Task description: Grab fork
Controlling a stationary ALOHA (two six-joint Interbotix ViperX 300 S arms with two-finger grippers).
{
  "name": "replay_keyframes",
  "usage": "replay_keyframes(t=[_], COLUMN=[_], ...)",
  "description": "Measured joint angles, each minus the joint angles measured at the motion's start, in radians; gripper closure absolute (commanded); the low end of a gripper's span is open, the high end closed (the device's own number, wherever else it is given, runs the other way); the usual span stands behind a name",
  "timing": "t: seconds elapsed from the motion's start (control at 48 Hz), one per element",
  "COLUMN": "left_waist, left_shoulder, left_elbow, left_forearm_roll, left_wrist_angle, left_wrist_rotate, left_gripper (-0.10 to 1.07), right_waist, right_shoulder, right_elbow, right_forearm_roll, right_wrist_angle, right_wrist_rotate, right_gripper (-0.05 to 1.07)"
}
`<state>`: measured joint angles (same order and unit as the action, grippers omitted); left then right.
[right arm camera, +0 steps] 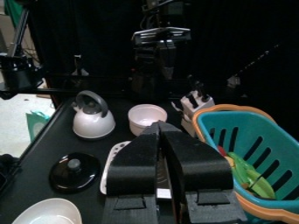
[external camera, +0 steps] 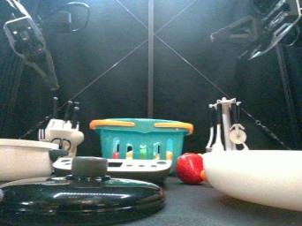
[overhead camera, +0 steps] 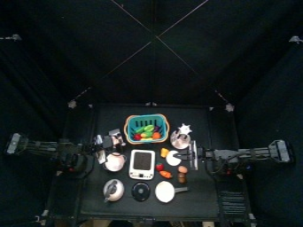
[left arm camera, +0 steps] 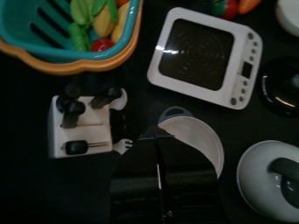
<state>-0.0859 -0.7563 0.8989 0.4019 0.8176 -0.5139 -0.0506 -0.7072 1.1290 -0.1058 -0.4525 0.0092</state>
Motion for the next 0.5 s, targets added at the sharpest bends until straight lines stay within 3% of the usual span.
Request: replay_keyframes(t=[0.229,0.375,0.5], left_waist=[-0.195,-0.236,-0.244], left_shoulder=[0.075,0.147,0.183], left_elbow=[0.023,0.028,0.028], left_forearm_roll=[0.202,0.249,0.252], left_wrist_angle=[0.066,0.166,0.206], left_wrist_rotate=[-0.316,-0.472,-0.512], left_gripper=[0.93,0.81,0.61], right_waist=[-0.003,-0.003,-0.003], right_shoulder=[0.028,0.044,0.051], right_elbow=[0.000,0.000,0.000], right_forearm_roll=[0.000,0.000,0.000], right_wrist_angle=[0.000,0.000,0.000], right_wrist_rotate=[-0.003,-0.003,-0.003], right_gripper=[1.01,1.01,1.01])
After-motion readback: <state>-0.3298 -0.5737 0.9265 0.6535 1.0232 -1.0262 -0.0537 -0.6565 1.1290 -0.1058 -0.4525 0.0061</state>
